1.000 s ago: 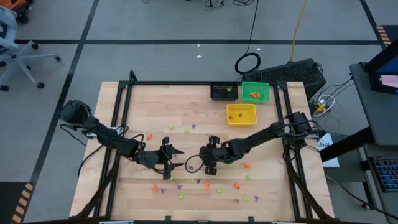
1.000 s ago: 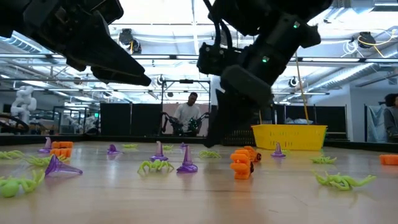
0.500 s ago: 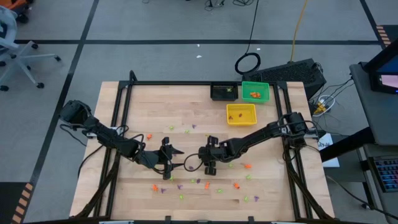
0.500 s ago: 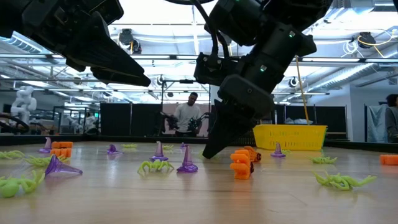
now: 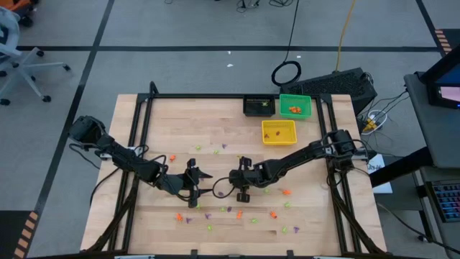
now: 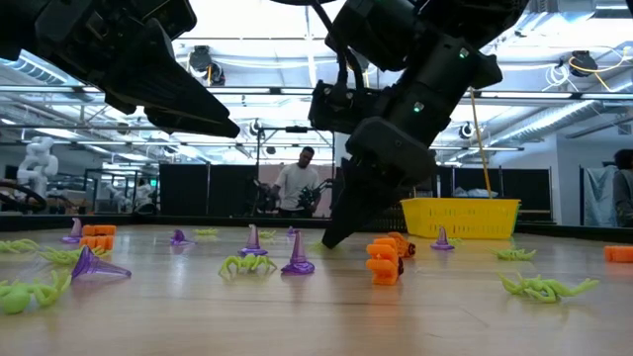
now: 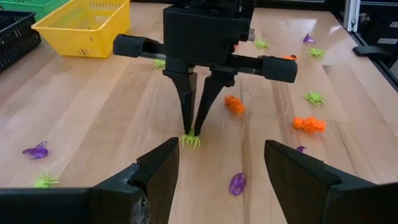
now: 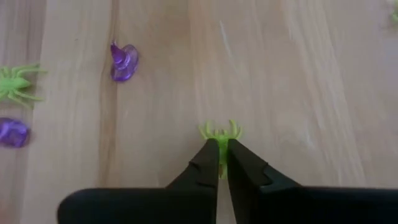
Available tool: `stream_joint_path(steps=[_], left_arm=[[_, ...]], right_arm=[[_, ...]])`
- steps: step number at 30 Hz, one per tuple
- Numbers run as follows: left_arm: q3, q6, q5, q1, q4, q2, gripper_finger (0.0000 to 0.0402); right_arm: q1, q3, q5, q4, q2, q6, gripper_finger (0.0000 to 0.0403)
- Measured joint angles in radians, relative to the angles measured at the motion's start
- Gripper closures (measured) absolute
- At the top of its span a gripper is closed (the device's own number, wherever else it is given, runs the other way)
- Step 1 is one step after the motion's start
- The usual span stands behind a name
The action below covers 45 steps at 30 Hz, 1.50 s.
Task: Sort Halloween decoration
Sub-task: Put the green spider toy into the black basket
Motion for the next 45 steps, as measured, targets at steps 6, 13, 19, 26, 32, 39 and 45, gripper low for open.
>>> stream_joint_path(steps=[6, 13, 19, 26, 32, 39, 45], left_arm=[[0.000, -0.001, 0.000, 0.000, -0.006, 0.000, 0.0166], [0.000, -0.003, 0.000, 0.000, -0.015, 0.000, 0.0166], [0.000, -0.003, 0.000, 0.000, -0.015, 0.000, 0.0166], [0.000, -0.003, 0.000, 0.000, -0.019, 0.000, 0.0166], [0.000, 0.022, -0.001, 0.000, -0.047, 0.000, 0.0166], [0.066, -0.004, 0.024, 0.032, -0.255, 0.000, 0.0166], [0.171, 0.035, 0.032, 0.077, -0.411, 0.054, 0.0166]], right_arm=[[0.004, -0.003, -0.040, -0.016, -0.064, -0.017, 0.0400], [0.021, -0.002, -0.040, -0.024, -0.126, -0.031, 0.0400], [0.035, -0.002, -0.038, -0.023, -0.130, -0.021, 0.0400], [0.047, -0.002, -0.036, 0.071, -0.105, 0.026, 0.0401], [0.070, 0.000, -0.032, 0.181, -0.067, 0.040, 0.0400], [0.093, -0.002, 0.050, 0.053, -0.110, 0.030, 0.0400], [0.129, -0.001, 0.207, -0.126, -0.208, -0.070, 0.0400]])
